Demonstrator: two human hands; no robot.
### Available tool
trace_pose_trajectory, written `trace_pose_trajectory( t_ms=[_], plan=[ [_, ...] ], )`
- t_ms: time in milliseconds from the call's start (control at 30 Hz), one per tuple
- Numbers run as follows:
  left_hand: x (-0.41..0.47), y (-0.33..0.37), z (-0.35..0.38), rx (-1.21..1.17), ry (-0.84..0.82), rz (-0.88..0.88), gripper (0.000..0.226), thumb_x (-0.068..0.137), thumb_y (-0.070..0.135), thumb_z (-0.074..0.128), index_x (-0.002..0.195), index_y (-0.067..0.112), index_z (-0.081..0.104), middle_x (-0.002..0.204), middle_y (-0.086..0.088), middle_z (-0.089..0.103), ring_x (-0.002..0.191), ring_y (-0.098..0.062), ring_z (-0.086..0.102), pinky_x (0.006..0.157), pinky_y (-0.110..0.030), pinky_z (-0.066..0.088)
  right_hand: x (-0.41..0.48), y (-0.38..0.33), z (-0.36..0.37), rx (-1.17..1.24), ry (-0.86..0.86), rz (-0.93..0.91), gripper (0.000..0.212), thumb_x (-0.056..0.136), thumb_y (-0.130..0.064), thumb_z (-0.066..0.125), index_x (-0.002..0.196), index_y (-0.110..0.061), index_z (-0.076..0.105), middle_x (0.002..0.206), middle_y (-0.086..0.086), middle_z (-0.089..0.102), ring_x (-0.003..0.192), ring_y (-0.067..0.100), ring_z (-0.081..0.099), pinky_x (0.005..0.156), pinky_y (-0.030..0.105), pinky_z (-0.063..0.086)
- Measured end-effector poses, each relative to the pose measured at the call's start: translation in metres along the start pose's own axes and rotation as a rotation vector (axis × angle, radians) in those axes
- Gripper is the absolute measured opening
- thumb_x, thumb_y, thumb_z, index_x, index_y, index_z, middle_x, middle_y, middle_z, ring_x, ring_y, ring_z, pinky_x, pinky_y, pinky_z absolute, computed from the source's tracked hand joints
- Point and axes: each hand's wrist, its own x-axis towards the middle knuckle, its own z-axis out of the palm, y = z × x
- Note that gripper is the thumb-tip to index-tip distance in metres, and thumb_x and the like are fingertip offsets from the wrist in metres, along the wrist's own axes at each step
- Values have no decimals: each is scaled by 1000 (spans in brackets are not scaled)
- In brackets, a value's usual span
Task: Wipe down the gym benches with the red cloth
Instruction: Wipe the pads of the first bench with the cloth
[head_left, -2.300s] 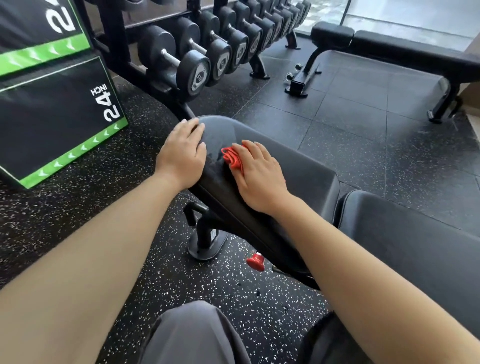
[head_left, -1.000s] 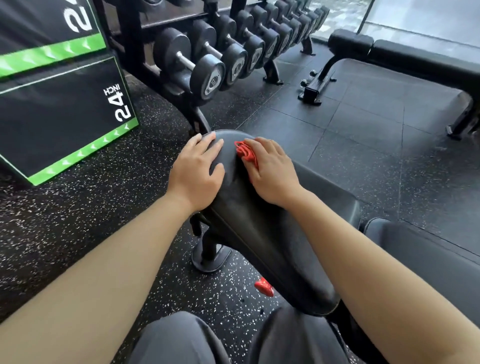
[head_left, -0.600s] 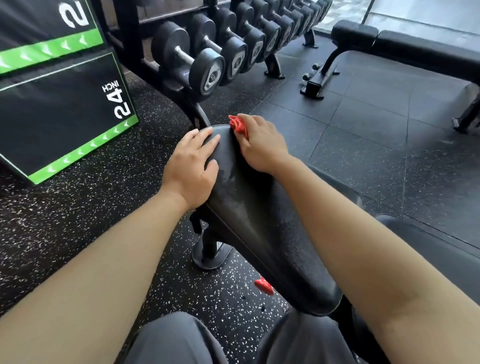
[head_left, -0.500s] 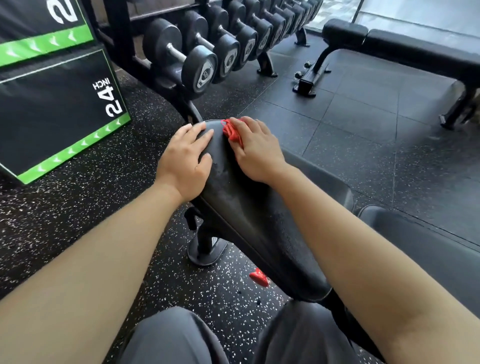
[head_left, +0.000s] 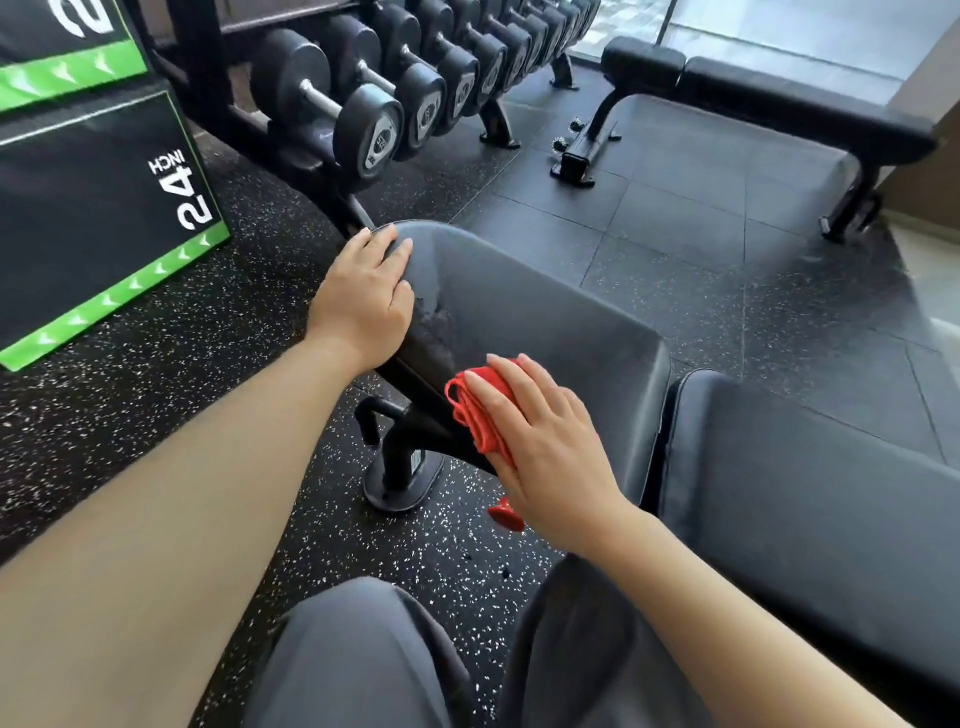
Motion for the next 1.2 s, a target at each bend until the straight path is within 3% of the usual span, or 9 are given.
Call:
trace_pose_trajectory(
  t_ms=[300, 467, 767, 1033, 1133, 1200],
  plan=[
    [0, -1, -1, -50, 10, -7, 60, 86, 27, 28, 144, 12, 36, 155, -5, 24, 144, -24, 13, 117, -32, 6, 69, 9, 7, 172, 35, 87, 53, 93, -44, 26, 139, -21, 39, 146, 4, 39, 135, 27, 33, 107, 46, 34],
    [-1, 2, -2, -30, -1, -43, 65, 83, 30, 24, 145, 15, 34, 156, -1, 23, 144, -20, 11, 117, -29, 4, 108, 24, 13, 199, 13, 84, 49, 97, -40, 37, 142, -20, 35, 148, 5, 34, 138, 25, 26, 108, 47, 30],
    [-3, 6, -1, 5, 44, -67, 62, 84, 29, 27, 143, 18, 39, 154, 2, 28, 143, -19, 16, 117, -30, 7, 47, 28, -1, 252, -25, -62, 50, 94, -36, 41, 142, -22, 35, 150, 6, 32, 140, 30, 22, 106, 45, 27],
    [1, 3, -6, -16, -42, -21, 62, 87, 31, 30, 145, 13, 33, 156, 0, 21, 145, -18, 10, 115, -24, 2, 129, 38, 15, 236, -51, 6, 49, 96, -39, 39, 142, -23, 33, 151, 3, 29, 141, 24, 21, 110, 46, 26],
    [5, -6, -10, -103, -65, 2, 56, 91, 26, 42, 144, 11, 35, 154, -1, 25, 144, -18, 13, 115, -25, 5, 151, 39, 17, 228, -26, 54, 48, 96, -39, 39, 141, -22, 34, 149, 2, 31, 138, 22, 24, 108, 45, 29],
    [11, -16, -14, -137, -68, 10, 62, 85, 33, 39, 143, 11, 37, 152, -3, 30, 143, -18, 17, 116, -27, 8, 142, 35, 15, 227, -5, 69, 49, 96, -38, 39, 142, -21, 34, 150, 3, 31, 139, 22, 23, 108, 45, 29]
  ],
)
